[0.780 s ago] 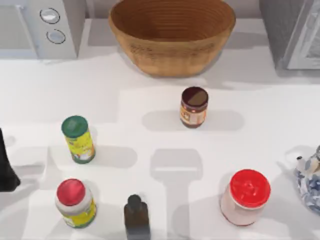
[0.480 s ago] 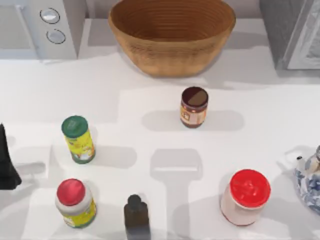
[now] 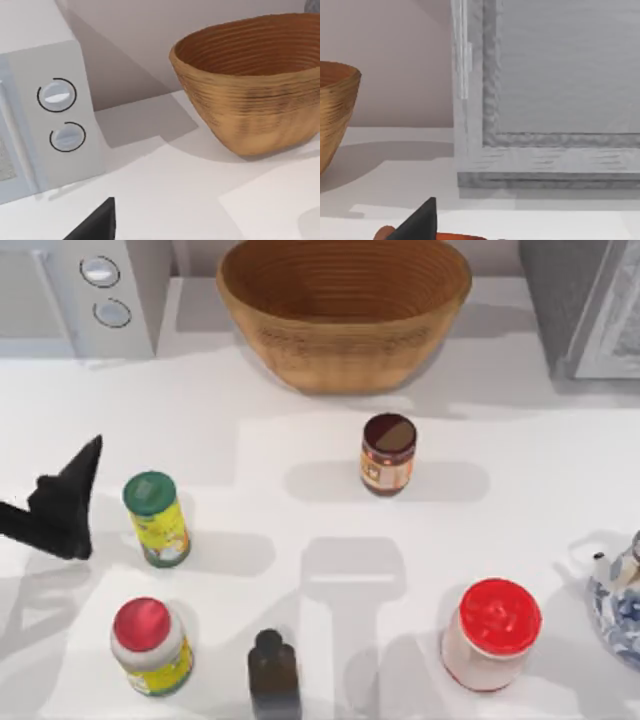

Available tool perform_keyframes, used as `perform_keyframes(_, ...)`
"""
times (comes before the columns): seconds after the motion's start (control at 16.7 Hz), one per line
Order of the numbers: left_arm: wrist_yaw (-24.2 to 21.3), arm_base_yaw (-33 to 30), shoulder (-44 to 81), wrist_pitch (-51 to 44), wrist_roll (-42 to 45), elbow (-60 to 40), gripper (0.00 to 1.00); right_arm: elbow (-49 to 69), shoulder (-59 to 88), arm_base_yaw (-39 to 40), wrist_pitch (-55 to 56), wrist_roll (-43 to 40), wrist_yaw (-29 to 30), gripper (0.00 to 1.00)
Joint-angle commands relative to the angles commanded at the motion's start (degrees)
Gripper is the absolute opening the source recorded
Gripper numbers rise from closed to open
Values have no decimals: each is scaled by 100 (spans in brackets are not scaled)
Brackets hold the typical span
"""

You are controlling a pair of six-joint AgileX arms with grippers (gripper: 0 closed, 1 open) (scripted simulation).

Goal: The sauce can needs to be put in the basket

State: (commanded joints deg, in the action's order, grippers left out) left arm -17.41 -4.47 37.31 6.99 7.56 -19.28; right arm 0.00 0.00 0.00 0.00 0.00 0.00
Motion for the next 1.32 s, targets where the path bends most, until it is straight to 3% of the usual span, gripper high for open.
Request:
perform_keyframes(0.48, -2448, -903, 4924, 1011, 1138, -2556, 100, 0, 0, 0, 0, 0, 0, 100)
perform_keyframes(0.72, -3450, -1278, 7095, 1463, 1743, -3697, 100, 0, 0, 0, 0, 0, 0, 100)
perform_keyframes(1.02, -4150, -1464, 8875, 1836, 2365, -4604, 100, 0, 0, 0, 0, 0, 0, 100)
perform_keyframes(1.32, -4267, -1462, 9256, 1920, 2534, -4775, 100, 0, 0, 0, 0, 0, 0, 100)
